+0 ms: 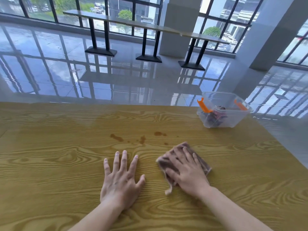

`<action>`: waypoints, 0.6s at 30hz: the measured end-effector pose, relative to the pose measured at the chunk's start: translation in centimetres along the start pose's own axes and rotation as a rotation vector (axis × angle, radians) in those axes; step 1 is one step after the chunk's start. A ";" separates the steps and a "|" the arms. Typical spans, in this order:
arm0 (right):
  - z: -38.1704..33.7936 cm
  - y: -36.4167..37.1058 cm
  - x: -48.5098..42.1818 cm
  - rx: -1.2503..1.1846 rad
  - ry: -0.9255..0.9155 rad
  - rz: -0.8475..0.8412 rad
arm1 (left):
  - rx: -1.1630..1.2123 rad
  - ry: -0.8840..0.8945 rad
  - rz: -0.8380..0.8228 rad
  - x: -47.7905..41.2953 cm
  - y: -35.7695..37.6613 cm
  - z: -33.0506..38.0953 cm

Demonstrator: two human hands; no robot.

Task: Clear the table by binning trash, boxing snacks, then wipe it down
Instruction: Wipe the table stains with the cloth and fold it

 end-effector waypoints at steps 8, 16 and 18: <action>4.7 -3.0 -3.7 -0.118 0.314 -0.039 | 0.006 0.008 0.037 -0.1 0.3 -0.1; -2.4 0.8 -1.3 0.022 -0.066 0.045 | 0.009 0.002 0.022 -0.1 -0.1 0.0; -0.8 1.8 1.3 0.045 -0.104 0.057 | 0.006 0.004 0.020 -0.1 -0.2 0.1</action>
Point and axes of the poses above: each hand's wrist, its own x-axis away from the middle knuckle, its own y-axis out of the palm, z = x × y, the point moved 2 cm from there along -x, towards the middle knuckle, and after that the axes turned 14 degrees about -z, right-handed, at the moved point
